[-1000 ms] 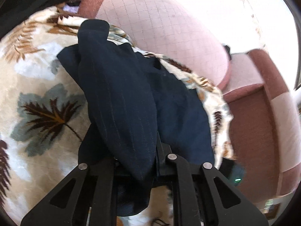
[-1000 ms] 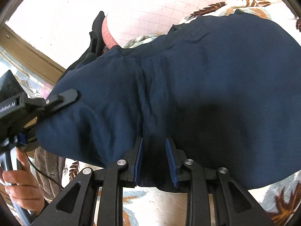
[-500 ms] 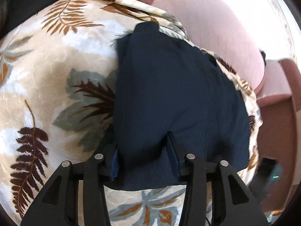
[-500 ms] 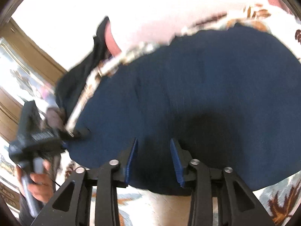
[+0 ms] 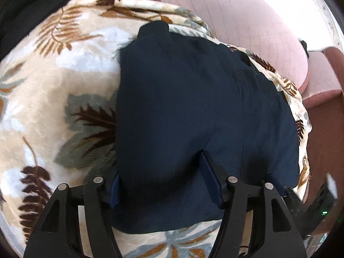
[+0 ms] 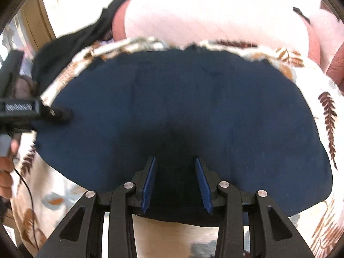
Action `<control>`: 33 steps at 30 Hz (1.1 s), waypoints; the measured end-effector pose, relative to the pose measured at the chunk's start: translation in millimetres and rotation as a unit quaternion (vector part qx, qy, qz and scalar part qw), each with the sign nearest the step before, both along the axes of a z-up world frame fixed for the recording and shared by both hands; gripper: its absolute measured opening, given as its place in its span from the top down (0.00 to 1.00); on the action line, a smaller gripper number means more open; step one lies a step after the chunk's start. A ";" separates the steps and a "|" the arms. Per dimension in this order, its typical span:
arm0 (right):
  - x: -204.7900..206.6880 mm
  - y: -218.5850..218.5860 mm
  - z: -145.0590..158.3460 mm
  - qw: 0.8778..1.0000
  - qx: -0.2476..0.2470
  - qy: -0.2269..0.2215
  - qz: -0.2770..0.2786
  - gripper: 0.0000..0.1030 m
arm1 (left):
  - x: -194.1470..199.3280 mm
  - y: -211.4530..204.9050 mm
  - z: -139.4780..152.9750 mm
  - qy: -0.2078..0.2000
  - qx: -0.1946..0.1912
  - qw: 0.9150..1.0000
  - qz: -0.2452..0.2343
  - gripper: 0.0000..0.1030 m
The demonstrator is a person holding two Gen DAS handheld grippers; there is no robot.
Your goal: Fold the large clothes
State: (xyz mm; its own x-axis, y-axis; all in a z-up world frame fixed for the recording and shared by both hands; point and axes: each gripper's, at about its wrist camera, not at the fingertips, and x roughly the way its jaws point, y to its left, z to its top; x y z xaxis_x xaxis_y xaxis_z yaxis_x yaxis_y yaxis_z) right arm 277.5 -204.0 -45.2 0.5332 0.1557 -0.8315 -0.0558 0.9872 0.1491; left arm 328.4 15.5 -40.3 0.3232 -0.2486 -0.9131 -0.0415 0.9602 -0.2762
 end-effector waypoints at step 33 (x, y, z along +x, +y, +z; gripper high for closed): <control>-36.1 -112.6 22.8 0.994 0.014 -0.025 -0.106 0.63 | -25.4 -173.9 76.0 -0.077 -0.009 0.991 -0.113 0.92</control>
State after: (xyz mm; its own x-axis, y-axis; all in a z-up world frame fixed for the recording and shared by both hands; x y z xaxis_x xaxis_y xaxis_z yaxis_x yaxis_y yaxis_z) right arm 241.4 -316.6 -22.4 0.5974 0.0591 -0.7998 0.1445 0.9730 0.1798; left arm 303.0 -158.5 35.7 0.3928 -0.3455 -0.8523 0.2178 0.9353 -0.2787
